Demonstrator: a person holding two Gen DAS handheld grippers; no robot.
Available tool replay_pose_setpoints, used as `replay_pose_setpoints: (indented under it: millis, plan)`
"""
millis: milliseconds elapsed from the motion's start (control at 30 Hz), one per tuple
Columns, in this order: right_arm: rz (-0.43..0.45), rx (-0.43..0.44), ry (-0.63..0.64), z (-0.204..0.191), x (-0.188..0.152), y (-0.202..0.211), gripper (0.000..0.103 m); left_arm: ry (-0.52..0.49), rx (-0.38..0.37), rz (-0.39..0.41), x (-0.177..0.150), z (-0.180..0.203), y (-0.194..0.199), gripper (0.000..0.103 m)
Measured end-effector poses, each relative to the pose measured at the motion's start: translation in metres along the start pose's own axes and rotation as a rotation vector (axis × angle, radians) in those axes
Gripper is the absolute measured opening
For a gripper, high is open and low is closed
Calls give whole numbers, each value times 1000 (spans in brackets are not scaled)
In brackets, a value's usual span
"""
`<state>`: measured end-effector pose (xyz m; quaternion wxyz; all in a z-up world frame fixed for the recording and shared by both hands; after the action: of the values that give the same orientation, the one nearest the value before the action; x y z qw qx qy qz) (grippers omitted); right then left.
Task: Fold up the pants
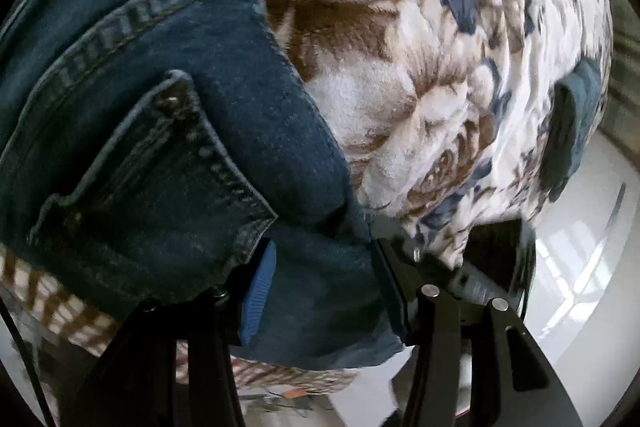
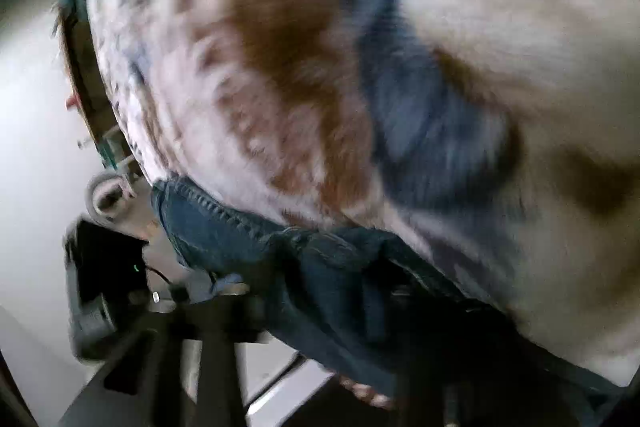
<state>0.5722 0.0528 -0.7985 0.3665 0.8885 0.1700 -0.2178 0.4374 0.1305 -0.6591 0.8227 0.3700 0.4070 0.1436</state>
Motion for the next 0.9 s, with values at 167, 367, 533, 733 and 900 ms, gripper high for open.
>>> replay_pose_setpoints:
  millis: [167,367,533,733,900]
  plan:
    - [153,-25,198,-35,-59,21,18,75,-70,-28,-2,1,8,57]
    - [203,-125,388,-64,-111,8,17,52,63,-31,14,1,-10,57]
    - [183,-149,413,-64,-120,-7,17,-22,217,-3,18,0,-23,29]
    - [165,-70,329,-51,-110,-2,18,-142,239,58,-1,9,-7,16]
    - [109,131,122,-26,-92,-7,52,-121,185,49,-9,2,6,15]
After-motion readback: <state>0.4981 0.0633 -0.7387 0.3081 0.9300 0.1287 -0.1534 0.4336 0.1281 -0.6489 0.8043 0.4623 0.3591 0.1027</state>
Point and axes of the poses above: each gripper's, at about its wrist camera, not at the fingertips, and y roughly against the way its jaws point, z to its right, x to its top, the point moved 4 cm from there along -y, roughly the way its jaws point, and after that the axes turned 3 degrees about -z, right-handed, at the moved point
